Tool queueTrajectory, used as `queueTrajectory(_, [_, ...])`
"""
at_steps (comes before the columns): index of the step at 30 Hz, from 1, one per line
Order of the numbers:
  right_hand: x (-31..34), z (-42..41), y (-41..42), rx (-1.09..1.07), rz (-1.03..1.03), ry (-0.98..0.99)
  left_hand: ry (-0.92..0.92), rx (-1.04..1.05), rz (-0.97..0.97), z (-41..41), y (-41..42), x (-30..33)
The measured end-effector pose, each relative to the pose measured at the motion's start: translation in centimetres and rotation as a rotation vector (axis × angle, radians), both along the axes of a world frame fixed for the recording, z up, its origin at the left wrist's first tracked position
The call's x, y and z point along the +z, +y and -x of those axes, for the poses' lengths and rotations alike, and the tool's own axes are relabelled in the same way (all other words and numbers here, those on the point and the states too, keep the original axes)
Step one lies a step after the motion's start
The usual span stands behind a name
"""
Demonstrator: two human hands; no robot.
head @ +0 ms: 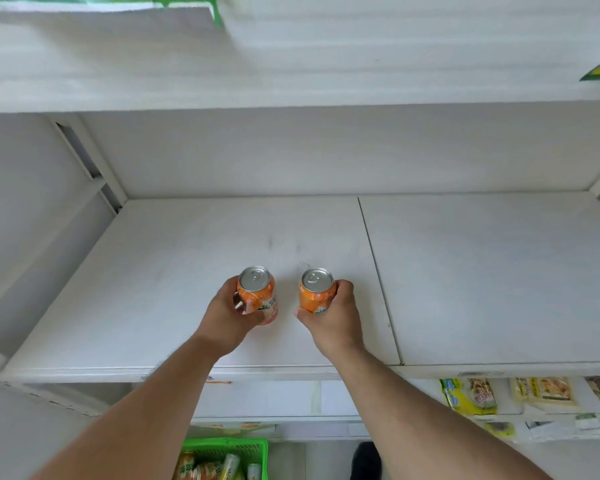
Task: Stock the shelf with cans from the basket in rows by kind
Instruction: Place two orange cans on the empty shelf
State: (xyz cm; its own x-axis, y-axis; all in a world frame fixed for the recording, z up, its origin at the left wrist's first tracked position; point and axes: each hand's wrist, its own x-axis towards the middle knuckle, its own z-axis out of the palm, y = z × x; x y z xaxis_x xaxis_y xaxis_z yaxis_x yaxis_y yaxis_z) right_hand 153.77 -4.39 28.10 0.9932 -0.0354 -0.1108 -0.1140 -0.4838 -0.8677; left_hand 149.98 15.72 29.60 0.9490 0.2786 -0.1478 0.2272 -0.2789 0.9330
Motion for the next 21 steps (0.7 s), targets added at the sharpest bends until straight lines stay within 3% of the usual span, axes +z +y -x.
queueTrajectory(6, [-0.1,0.9,-0.8,0.109,-0.022,0.069,0.025,-0.088,-0.054,1.3,0.7,-0.3])
queueTrajectory(11, [-0.8,2.1,-2.3,0.163,-0.044,0.118,-0.069,0.169,-0.175,5.8,-3.2,-1.5])
queueTrajectory(15, [-0.6,2.8,-2.6,0.168,-0.065,0.145,0.04,-0.064,-0.105,6.2,-7.0,-1.7])
queueTrajectory(21, [0.6,3.3,-2.7,0.148,-0.119,0.152,0.115,-0.242,-0.033,3.8,-8.7,-0.5])
